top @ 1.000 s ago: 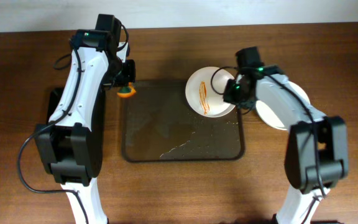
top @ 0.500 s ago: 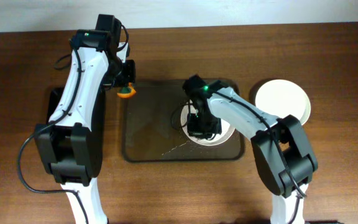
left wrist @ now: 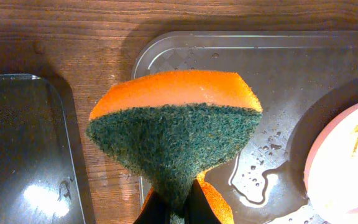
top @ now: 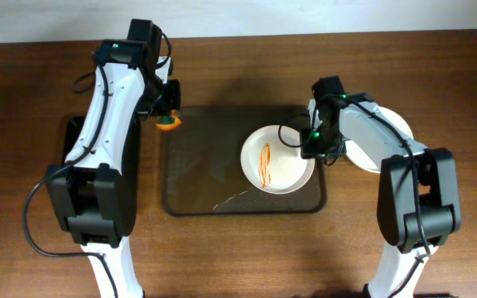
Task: Clean dirty plates on tray and stack at the side
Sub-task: 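Grasp the last plate rim with the right gripper and pull it toward center, then scrub the last plate with the sponge in the left gripper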
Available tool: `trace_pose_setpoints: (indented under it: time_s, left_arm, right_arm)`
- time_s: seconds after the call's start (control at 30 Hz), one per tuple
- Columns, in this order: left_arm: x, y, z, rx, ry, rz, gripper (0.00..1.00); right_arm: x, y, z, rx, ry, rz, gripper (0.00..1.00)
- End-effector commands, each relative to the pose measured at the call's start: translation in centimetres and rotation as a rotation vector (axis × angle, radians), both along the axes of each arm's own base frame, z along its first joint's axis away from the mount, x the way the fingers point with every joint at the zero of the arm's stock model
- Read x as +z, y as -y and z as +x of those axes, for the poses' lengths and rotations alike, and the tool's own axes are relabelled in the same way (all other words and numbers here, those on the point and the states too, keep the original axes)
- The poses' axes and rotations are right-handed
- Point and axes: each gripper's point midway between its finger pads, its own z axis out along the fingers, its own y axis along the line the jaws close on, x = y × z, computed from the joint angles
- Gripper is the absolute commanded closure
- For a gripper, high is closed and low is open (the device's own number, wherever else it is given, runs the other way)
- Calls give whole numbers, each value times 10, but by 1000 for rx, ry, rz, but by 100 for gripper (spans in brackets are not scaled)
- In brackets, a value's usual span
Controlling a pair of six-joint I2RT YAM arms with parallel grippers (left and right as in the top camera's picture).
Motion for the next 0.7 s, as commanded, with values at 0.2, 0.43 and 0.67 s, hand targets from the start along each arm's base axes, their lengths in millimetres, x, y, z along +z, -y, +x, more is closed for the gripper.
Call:
trace_pose_setpoints:
  time_s: [0.2, 0.43, 0.67]
  left_arm:
    - [-4, 2, -1, -19, -10, -4, 100]
    - [-74, 57, -48, -260, -152, -124, 100]
    - [-128, 84, -96, -194, -276, -147, 100]
  right_arm:
    - [-19, -71, -26, -145, -58, 104, 96]
    - [-20, -136, -18, -114, 37, 255, 96]
    - [-17, -143, -20, -103, 25, 292, 96]
